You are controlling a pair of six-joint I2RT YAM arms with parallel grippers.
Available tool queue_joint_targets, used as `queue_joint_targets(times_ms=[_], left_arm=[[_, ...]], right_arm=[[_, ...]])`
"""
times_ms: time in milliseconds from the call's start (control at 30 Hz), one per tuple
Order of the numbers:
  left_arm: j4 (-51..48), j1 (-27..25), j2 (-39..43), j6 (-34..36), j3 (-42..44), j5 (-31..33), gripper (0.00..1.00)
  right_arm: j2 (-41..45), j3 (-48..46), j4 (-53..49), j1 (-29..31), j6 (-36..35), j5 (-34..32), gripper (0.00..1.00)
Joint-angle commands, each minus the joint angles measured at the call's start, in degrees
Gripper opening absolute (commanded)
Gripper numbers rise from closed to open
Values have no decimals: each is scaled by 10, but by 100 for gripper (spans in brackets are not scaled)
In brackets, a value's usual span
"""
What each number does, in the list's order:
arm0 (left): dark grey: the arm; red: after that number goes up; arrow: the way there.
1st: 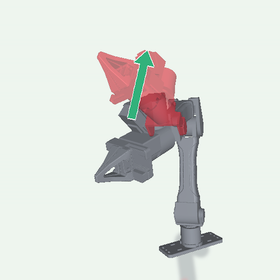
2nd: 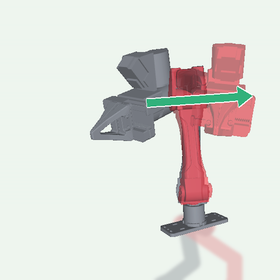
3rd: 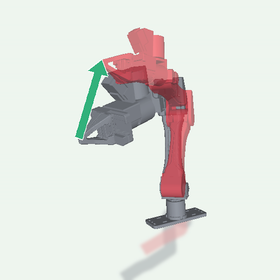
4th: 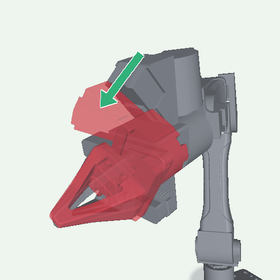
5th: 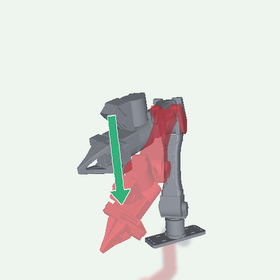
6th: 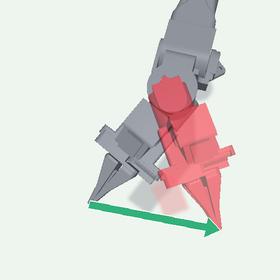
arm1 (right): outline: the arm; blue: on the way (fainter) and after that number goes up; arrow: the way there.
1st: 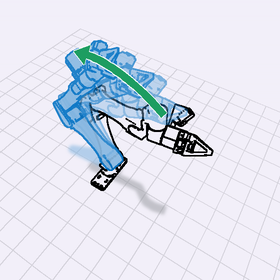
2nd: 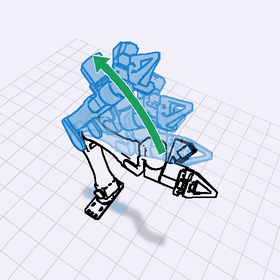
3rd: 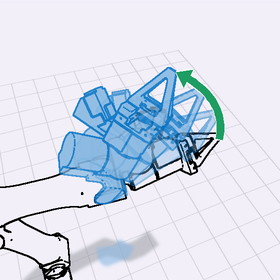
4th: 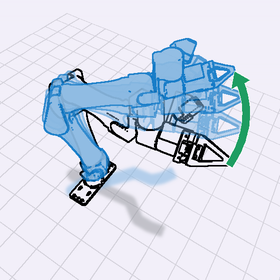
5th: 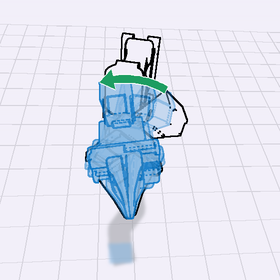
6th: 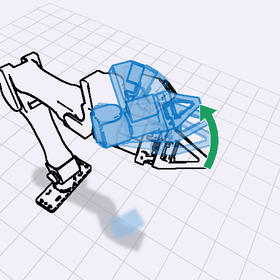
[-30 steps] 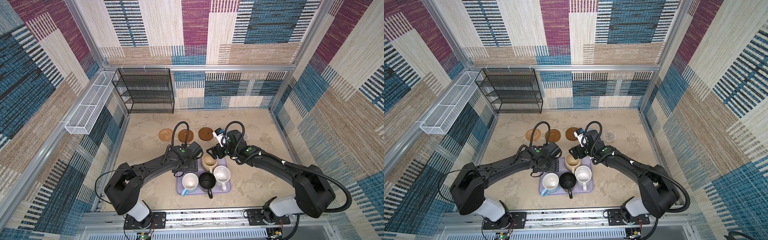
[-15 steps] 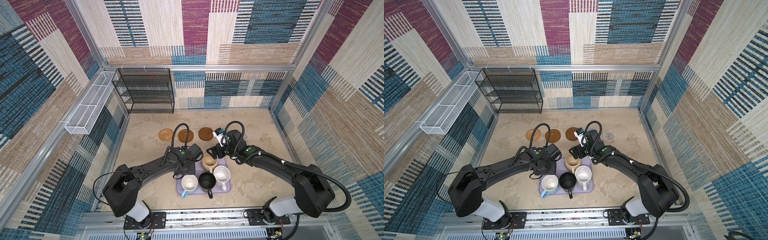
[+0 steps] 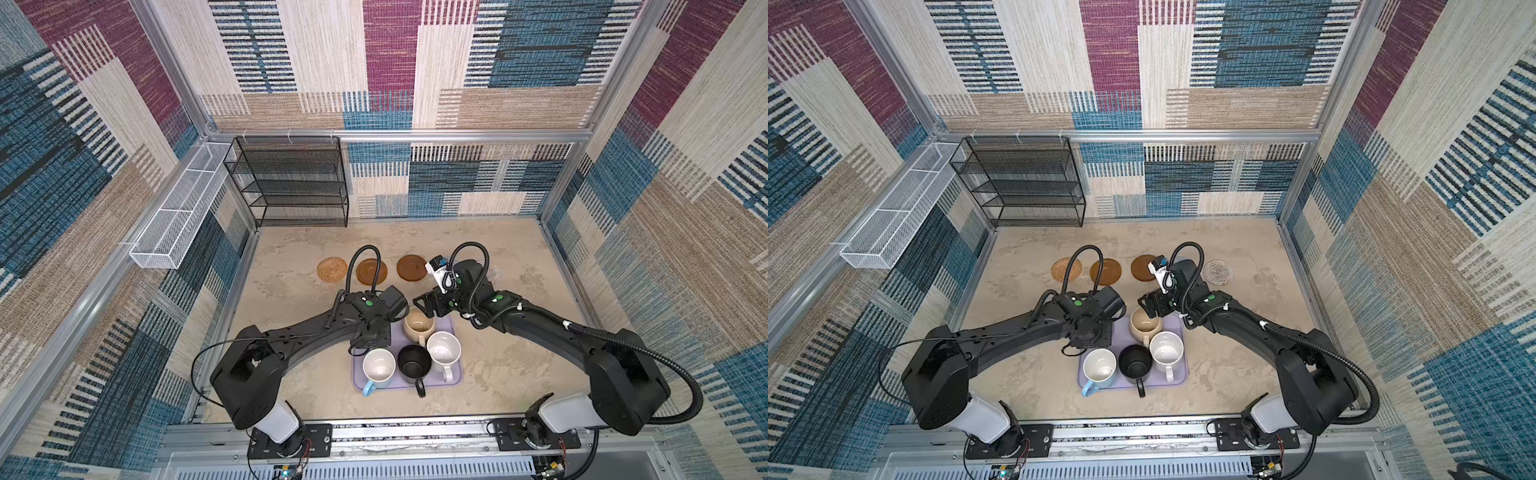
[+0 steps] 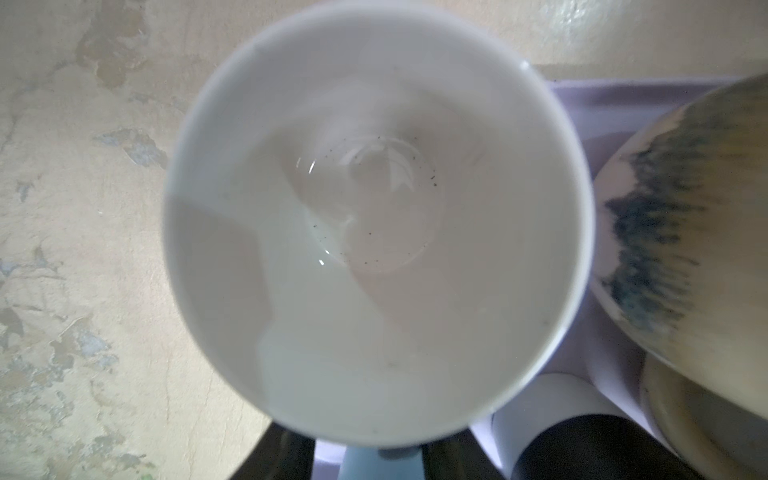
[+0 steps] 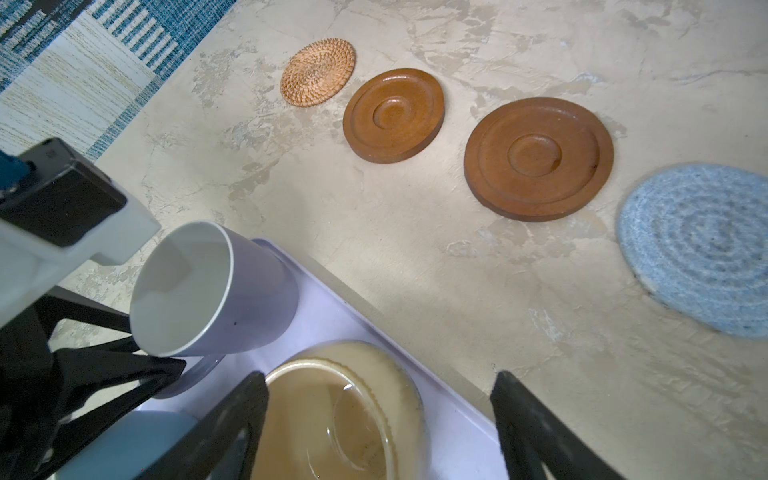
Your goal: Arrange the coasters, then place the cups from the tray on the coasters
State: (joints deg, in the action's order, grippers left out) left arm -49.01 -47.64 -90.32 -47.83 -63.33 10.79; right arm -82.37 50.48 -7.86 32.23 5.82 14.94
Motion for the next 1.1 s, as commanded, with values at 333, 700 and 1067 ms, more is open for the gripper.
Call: queue_joint_targets(times_ms=[333,700,1067], left_arm=[[-5,0,-3,1,-2,22,18],[-5,0,3,16,-5,17,0],[-4,-4,14,38,-16,24,0]], right_arm=[[-2,2,6,0,2,-10,87],[0,2,6,0,3,-10,87],[3,2,7,0,4,-12,87]])
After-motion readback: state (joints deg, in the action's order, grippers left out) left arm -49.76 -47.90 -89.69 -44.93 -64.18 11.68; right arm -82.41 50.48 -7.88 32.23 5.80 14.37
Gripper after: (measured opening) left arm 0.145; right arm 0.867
